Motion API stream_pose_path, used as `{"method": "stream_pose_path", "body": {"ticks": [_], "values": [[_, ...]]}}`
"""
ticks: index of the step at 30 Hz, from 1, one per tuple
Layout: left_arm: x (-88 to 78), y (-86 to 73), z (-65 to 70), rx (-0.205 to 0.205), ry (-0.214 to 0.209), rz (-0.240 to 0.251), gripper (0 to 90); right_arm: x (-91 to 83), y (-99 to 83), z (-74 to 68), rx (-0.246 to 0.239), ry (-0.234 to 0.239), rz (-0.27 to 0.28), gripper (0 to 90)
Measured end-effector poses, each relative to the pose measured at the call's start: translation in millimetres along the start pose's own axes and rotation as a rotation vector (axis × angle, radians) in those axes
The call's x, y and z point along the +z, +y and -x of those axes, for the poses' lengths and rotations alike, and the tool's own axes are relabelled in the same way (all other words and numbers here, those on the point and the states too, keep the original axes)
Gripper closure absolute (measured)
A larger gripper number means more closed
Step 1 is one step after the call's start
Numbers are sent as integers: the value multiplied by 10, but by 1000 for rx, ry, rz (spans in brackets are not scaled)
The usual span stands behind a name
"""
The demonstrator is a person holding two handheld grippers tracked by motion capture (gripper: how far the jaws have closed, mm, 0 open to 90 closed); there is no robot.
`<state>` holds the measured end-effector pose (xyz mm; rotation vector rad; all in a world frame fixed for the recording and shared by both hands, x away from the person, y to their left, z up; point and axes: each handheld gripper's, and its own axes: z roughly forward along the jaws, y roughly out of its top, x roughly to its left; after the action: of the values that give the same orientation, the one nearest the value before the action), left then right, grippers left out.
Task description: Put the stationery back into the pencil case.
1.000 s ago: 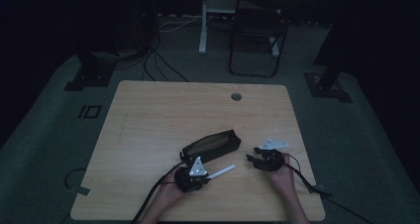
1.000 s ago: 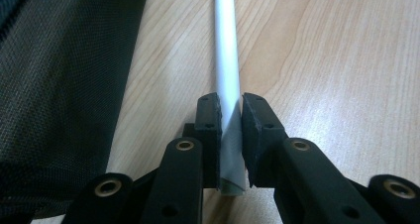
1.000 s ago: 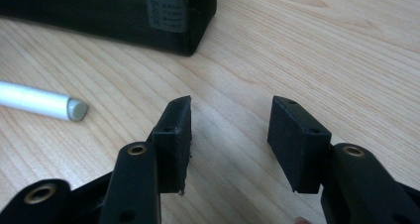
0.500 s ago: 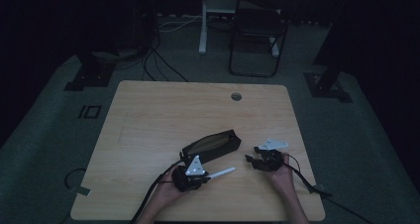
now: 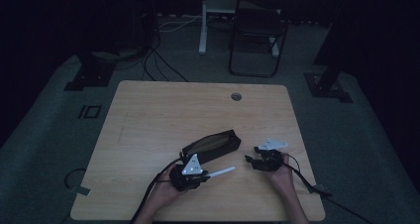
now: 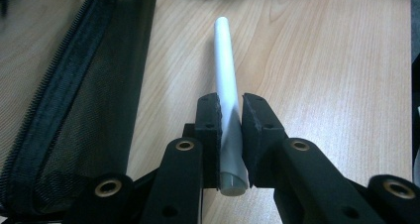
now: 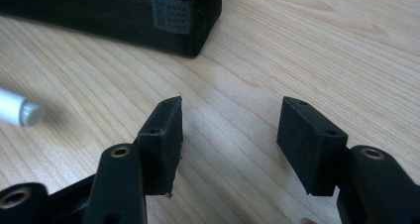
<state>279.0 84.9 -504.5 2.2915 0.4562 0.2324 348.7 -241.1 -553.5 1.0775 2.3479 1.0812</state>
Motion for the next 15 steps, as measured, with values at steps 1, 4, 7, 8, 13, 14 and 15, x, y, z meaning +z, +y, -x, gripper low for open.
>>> {"method": "stream_pose_path", "body": {"ticks": [1,4,7,8,13,14,15], "values": [[-11,2,-6,2,0,0,789,0,0,0,0,0,0,431],[-37,4,-18,-6,0,12,789,1,1,-1,0,0,0,428],[-62,5,-29,-10,7,20,789,2,1,-1,0,0,0,428],[-71,4,-34,-11,9,23,789,2,1,-1,0,0,0,427],[-118,13,-48,-16,10,38,789,5,4,-1,-1,1,-1,422],[-128,16,-48,-16,9,42,789,6,5,0,-1,1,-1,422],[-135,19,-48,-17,9,45,789,6,5,0,0,1,-1,422]]}}
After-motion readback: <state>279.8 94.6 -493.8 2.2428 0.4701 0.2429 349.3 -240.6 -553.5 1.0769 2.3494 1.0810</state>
